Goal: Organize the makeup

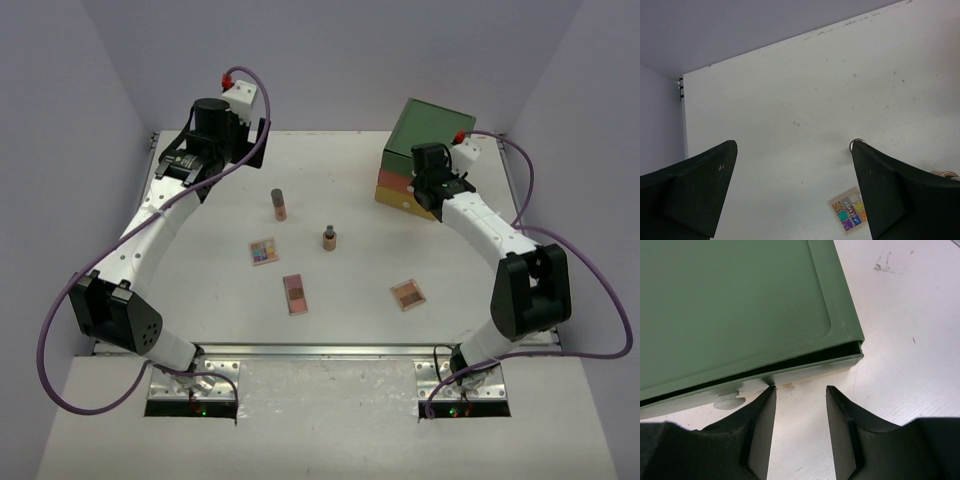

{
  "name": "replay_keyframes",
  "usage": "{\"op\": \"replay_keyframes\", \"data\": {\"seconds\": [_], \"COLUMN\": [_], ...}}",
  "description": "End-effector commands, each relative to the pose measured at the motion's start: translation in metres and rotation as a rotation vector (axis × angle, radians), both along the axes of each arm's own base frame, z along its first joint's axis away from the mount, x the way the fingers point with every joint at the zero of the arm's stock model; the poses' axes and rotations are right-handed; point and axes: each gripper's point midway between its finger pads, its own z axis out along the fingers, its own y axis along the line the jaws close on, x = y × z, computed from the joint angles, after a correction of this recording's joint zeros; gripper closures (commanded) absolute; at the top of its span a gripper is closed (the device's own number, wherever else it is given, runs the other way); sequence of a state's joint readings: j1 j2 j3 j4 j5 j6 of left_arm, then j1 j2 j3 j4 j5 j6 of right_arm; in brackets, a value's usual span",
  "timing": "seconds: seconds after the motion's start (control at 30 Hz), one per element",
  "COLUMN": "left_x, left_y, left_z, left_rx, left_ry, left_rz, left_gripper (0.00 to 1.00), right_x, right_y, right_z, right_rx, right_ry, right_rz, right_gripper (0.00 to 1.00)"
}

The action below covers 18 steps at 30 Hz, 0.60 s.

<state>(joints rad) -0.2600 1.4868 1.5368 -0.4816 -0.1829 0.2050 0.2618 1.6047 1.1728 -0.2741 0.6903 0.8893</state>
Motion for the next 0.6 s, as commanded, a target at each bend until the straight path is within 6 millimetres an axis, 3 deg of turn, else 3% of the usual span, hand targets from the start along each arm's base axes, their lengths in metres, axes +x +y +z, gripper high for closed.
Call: {"op": "replay_keyframes", "data": {"seconds": [0.0, 0.27, 0.37, 0.5, 0.57], "left_x": [0.005, 0.004, 0.003, 0.004, 0.004], "left_y": [0.006, 0.007, 0.008, 0.011, 0.011], "left_z": [0.013, 0.015, 0.014, 0.011, 0.01], "left_rx": [-0.01, -0.011, -0.009, -0.009, -0.009], "left_ry": [-0.054, -0.058, -0.056, -0.055, -0.051], "left_rz": [0.018, 0.02, 0.02, 0.028, 0.027], "left_gripper": [0.03, 0.03, 0.03, 0.03, 0.03], "right_x": [0.014, 0.019, 0.011, -0.019, -0.02], "right_y": [-0.015, -0.01, -0.005, 0.003, 0.007], "right_z": [0.028, 0.033, 0.024, 0.01, 0.009], "right_rx": [-0.012, 0.006, 0.021, 0.063, 0.057], "right_ry": [-0.114, -0.117, -0.093, -0.07, -0.092], "right_rz": [-0.067, -0.029, 0.013, 0.097, 0.139], "right_gripper": [0.55, 0.54, 0.54, 0.54, 0.54]}}
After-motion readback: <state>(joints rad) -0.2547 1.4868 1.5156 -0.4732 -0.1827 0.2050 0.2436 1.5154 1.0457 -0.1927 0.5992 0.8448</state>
